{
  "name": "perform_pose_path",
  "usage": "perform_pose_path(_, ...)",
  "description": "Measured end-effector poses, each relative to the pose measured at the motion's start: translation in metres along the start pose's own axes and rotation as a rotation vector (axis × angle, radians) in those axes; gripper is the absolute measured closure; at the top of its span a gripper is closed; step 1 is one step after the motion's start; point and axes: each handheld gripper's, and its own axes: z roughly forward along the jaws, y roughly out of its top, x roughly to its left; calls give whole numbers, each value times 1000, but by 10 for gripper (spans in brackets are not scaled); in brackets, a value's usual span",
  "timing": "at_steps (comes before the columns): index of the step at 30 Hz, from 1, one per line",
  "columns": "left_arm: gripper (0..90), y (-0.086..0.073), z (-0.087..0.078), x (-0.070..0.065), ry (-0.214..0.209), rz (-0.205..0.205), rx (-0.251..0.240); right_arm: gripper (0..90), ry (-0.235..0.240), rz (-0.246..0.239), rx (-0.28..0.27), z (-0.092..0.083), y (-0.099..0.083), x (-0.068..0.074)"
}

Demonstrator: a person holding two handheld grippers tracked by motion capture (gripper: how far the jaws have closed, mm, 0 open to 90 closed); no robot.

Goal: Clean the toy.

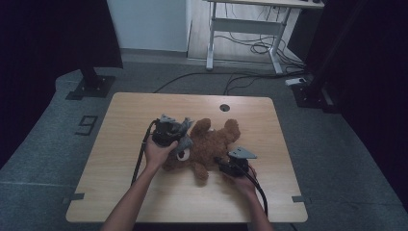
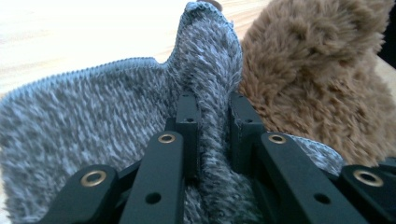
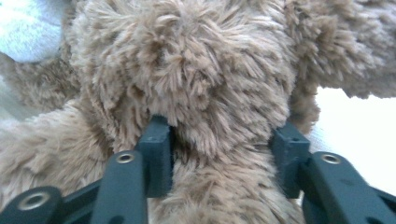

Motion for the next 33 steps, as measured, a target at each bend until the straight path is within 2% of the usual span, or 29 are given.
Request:
perform_pose_path(2,773,-6,-4,-2,-9,6,-11,458,2,-4,1,-2,-1,1)
perform_pose_path(7,777,-23,-11,-15,7,62,-54,358,-6,-2,29,-6,-3,2)
perform_pose_path(10,779,-32,-15,-19,10,75,-82,275,5,14,48,-10,-4,1)
perform_pose_path(14,784,-46,-21,-26,16,107,-112,198,9,40,43,-19,0,-2)
perform_pose_path(16,785,-52,-24,-29,19,123,-126,174,8,25,45,-23,2,-2)
perform_pose_path(19,787,-59,-28,-31,5,120,-141,143,12,-3,54,-31,6,-3)
perform_pose_path(21,787,-62,-29,-33,0,127,-147,149,33,38,5,-39,9,-7)
perform_pose_path(22,788,-63,-29,-35,2,131,-150,152,43,73,-37,-45,12,-12)
perform_pose_path(25,788,-66,-30,-39,-2,141,-156,151,29,127,-76,-54,23,-22)
perform_pose_path(30,790,-75,-35,-40,-37,120,-173,136,-3,196,-84,-46,43,-37)
perform_pose_path(33,790,-81,-38,-43,-50,118,-188,134,-2,206,-69,-39,52,-37)
